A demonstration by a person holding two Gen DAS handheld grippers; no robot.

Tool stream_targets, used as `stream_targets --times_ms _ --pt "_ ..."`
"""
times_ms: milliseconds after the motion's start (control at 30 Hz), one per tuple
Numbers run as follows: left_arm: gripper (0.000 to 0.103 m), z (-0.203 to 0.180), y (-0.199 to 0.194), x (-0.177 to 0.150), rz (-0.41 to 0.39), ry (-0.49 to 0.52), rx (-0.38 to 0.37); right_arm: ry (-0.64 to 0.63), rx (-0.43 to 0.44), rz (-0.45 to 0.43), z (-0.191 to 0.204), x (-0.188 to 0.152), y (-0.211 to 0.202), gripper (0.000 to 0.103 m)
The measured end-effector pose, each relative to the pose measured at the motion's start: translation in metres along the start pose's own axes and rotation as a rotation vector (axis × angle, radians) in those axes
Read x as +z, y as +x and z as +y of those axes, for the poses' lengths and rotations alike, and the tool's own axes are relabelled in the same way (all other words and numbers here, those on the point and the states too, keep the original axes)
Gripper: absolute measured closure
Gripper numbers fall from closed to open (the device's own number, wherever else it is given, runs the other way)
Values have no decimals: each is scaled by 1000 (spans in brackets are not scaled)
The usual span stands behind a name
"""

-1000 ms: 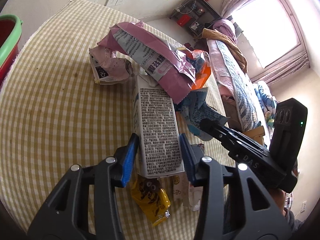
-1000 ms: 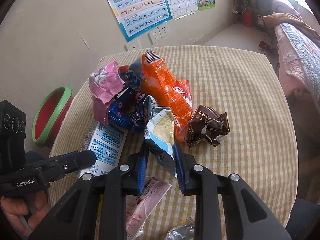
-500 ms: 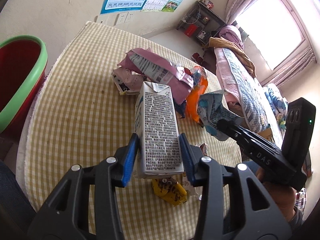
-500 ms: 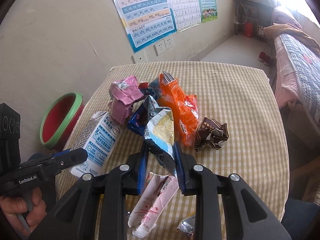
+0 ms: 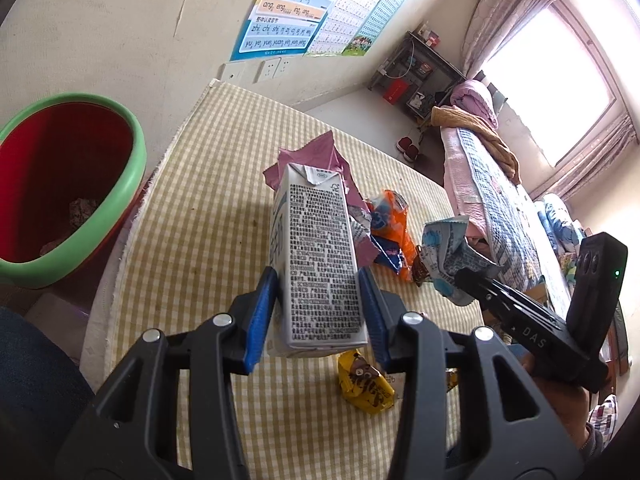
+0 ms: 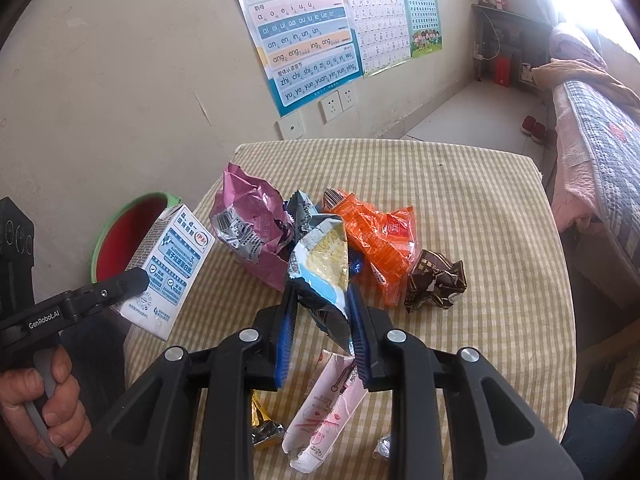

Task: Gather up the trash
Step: 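Lift and carry the carton and snack wrapper over the bin with both tools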

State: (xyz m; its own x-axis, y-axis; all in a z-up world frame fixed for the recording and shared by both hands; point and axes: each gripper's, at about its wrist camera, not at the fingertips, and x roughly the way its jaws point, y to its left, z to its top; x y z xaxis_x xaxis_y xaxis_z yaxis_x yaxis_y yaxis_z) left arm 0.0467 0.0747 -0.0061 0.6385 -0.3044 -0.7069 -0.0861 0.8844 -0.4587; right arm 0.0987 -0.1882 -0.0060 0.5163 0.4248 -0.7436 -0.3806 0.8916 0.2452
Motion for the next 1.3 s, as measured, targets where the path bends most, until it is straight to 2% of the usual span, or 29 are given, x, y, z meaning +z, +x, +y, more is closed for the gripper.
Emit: stream_targets --times_ms 367,1300 --pt "63 28 -25 9 -75 6 72 -58 54 2 45 14 11 78" --pt "63 134 -90 33 -248 -181 202 -235 202 26 176 61 63 78"
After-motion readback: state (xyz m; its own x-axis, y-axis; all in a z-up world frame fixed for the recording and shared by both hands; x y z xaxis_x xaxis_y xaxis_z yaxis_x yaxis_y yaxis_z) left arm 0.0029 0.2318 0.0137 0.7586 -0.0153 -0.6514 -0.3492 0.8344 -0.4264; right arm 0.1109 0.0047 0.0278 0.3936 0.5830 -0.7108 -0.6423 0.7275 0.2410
